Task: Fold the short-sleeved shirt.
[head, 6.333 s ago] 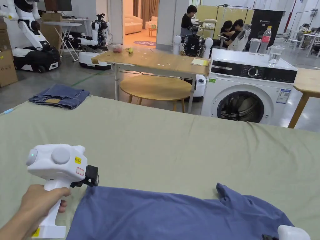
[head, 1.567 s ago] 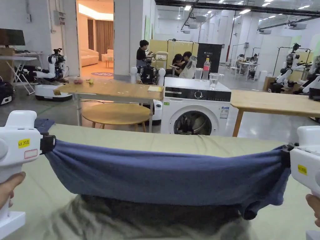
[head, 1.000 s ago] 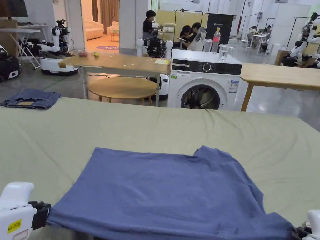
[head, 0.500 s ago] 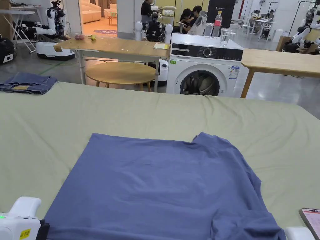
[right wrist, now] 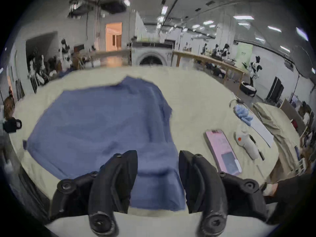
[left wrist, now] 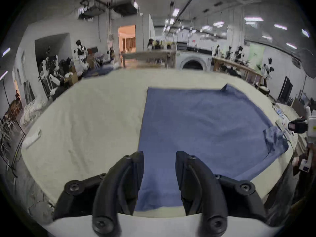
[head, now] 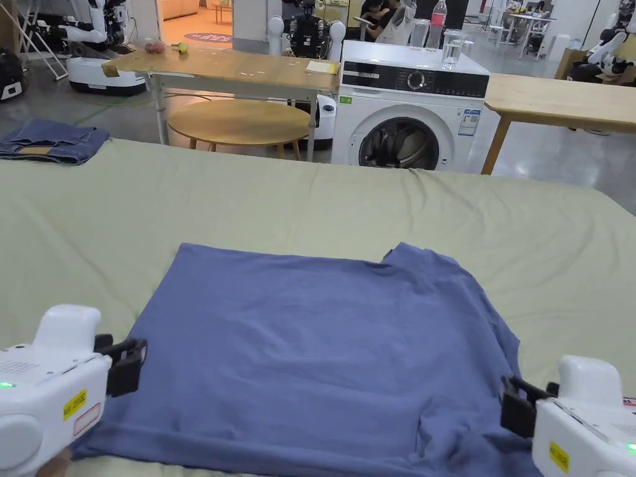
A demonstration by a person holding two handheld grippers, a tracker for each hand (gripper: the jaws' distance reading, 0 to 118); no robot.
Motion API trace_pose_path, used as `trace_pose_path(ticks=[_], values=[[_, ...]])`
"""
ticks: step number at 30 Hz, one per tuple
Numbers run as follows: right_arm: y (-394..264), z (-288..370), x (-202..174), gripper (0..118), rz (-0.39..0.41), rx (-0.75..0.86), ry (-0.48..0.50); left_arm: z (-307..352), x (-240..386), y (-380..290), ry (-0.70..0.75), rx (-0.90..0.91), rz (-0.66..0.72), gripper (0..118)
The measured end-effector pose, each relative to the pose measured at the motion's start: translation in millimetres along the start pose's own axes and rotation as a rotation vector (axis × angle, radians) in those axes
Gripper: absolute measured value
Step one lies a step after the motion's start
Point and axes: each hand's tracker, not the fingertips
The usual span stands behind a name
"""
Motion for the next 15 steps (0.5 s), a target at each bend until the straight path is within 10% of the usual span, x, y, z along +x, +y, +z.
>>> trace_pose_path(ticks=[4, 7, 9, 15], values=[[6, 0, -32, 43, 0.003, 0.118, 0.001, -6, 18, 4, -0.004, 0.051, 0.01, 35], [13, -1, -44, 2, -0.006, 0.136, 0.048, -9, 33, 4, 0.028, 0.073, 0.001, 19], [15, -2, -49, 0, -0.005, 0.133, 0.053, -8, 37, 2, 0.023, 0.071, -0.007, 0], [7, -10, -54, 0, 0.018, 0.097, 0.076, -5, 23, 0, 0.035, -0.029, -0.013, 0]])
